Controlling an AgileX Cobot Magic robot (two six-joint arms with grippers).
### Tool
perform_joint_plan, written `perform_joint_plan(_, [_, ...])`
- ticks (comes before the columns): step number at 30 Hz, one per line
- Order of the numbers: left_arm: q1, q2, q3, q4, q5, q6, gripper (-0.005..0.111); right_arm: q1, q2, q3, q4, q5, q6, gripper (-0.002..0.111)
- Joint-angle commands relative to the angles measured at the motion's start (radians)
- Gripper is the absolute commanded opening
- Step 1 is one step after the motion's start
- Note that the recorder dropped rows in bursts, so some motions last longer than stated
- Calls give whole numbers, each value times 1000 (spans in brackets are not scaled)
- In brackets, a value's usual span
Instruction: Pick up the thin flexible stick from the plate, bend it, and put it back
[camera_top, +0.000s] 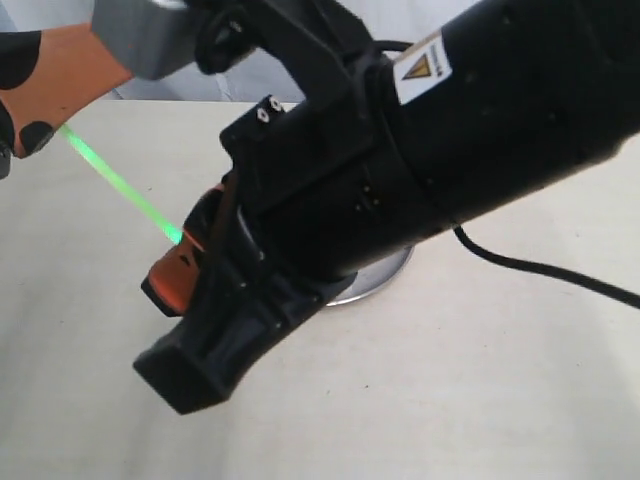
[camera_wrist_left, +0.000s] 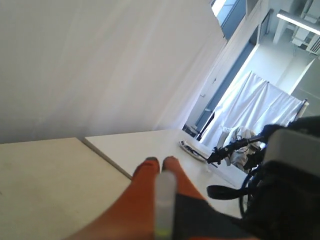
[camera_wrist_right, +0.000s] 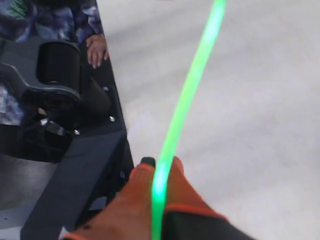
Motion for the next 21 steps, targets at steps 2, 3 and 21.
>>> perform_joint_plan(2, [4, 2, -1, -127, -64, 15, 0, 2, 59, 1, -91, 22, 48, -1])
perform_joint_plan(3, [4, 2, -1, -130, -75, 15, 0, 2, 73, 1, -108, 15, 58, -1])
perform_joint_plan(21, [4, 2, -1, 45, 98, 41, 33, -7, 138, 1, -456, -16, 263, -1])
